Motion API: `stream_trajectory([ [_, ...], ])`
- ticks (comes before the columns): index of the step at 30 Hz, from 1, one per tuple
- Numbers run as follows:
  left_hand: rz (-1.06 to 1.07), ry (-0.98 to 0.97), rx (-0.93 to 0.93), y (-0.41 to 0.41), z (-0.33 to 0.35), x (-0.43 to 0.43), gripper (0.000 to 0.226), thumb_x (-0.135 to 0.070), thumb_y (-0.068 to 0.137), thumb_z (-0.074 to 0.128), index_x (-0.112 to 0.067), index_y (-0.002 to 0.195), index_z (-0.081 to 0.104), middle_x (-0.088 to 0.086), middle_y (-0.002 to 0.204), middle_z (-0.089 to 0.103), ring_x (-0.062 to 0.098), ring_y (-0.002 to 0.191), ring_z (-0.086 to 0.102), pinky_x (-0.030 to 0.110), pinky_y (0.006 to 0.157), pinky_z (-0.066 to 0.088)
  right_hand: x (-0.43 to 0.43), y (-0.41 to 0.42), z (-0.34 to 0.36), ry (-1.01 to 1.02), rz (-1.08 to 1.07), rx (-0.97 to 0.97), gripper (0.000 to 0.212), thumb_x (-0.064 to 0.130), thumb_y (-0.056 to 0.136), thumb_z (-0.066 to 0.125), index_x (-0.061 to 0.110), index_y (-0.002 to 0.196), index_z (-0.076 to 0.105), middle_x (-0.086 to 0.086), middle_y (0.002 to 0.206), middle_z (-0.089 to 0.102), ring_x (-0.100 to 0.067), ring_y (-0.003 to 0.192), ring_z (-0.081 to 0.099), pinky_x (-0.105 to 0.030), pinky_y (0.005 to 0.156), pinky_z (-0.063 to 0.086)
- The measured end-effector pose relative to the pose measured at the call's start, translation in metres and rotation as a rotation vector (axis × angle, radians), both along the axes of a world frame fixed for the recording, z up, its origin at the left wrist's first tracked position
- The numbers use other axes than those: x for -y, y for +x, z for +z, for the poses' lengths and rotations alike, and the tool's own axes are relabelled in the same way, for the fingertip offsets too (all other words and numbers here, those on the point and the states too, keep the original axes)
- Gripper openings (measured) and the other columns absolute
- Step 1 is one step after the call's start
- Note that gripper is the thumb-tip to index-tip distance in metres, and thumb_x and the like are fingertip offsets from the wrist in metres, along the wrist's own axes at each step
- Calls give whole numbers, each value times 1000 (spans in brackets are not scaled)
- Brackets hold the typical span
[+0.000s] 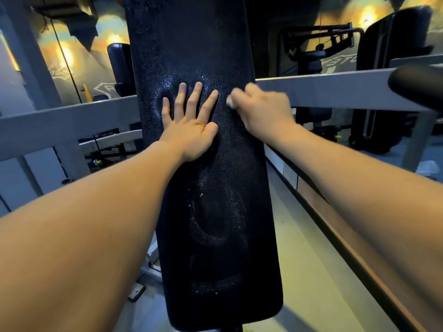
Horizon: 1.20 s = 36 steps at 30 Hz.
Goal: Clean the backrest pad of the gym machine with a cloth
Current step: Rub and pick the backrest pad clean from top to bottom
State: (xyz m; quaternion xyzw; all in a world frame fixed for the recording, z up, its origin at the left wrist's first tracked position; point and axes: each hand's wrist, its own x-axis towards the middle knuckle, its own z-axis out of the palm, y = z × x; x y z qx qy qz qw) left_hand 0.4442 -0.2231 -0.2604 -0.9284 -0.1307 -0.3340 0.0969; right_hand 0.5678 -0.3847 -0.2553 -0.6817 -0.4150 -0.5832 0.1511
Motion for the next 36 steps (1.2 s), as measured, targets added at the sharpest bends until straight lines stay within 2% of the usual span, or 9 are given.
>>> stream_trajectory([
  [3,-4,-3,-20,-1,2,-1,72,-45,93,24,-45,157,-7,-7,167,-19,23,151,-26,58,117,-17,-11,-13,-2,94,-12,-71,12,30,97,54,21,101,61,-8,84,57,-38,54,58,-31,46,29],
  [8,11,0,-46,0,2,-2,75,-46,90,26,-46,156,-9,-7,166,-21,23,150,-28,59,117,-17,10,-31,-88,-199,65,-56,6,21,93,65,25,98,65,-3,79,53,-31,47,53,-29,39,29],
  [13,6,-35,-142,-16,12,3,75,-44,92,32,-47,156,-8,-8,166,-21,19,150,-28,54,119,-17,17,-37,-83,-235,-11,-95,17,22,91,71,25,96,55,-2,72,46,-27,37,42,-24,40,18],
  [16,17,-25,0,-47,-6,-10,74,-41,93,37,-41,158,3,-8,167,-10,17,153,-19,52,121,-12,16,-39,-82,-193,-19,-52,27,28,94,66,24,92,40,-2,68,45,-26,35,37,-23,41,16],
  [20,103,-125,14,-80,-45,-26,68,-46,101,32,-36,160,-2,-8,167,-14,18,152,-21,51,122,-10,11,-46,-73,-170,-50,-30,22,32,89,62,19,83,46,-1,59,42,-25,38,20,-21,48,6],
  [23,130,-215,-137,-78,-55,-34,71,-55,101,30,-41,157,-12,-11,162,-31,19,147,-35,54,121,-9,13,-36,-70,-257,9,62,20,28,92,62,21,92,43,-1,63,47,-27,35,39,-21,44,14],
  [27,127,-253,-149,-71,-55,-37,73,-54,100,30,-42,156,-16,-13,160,-35,20,143,-41,57,120,-9,6,-16,-13,-291,-38,129,12,27,101,49,21,101,60,-6,72,57,-28,43,53,-25,43,27],
  [32,121,-236,-122,-72,-59,-36,73,-53,100,30,-42,156,-16,-14,160,-34,18,144,-40,59,120,-7,-23,-32,27,10,-200,-209,21,19,104,41,13,122,50,-16,99,70,-43,80,71,-37,57,35],
  [36,122,-238,-130,-73,-60,-38,74,-53,99,30,-43,155,-17,-14,159,-37,17,143,-41,60,120,-5,-31,-76,-64,-246,1,-185,10,21,94,53,19,97,63,-3,70,60,-30,45,61,-27,44,24],
])
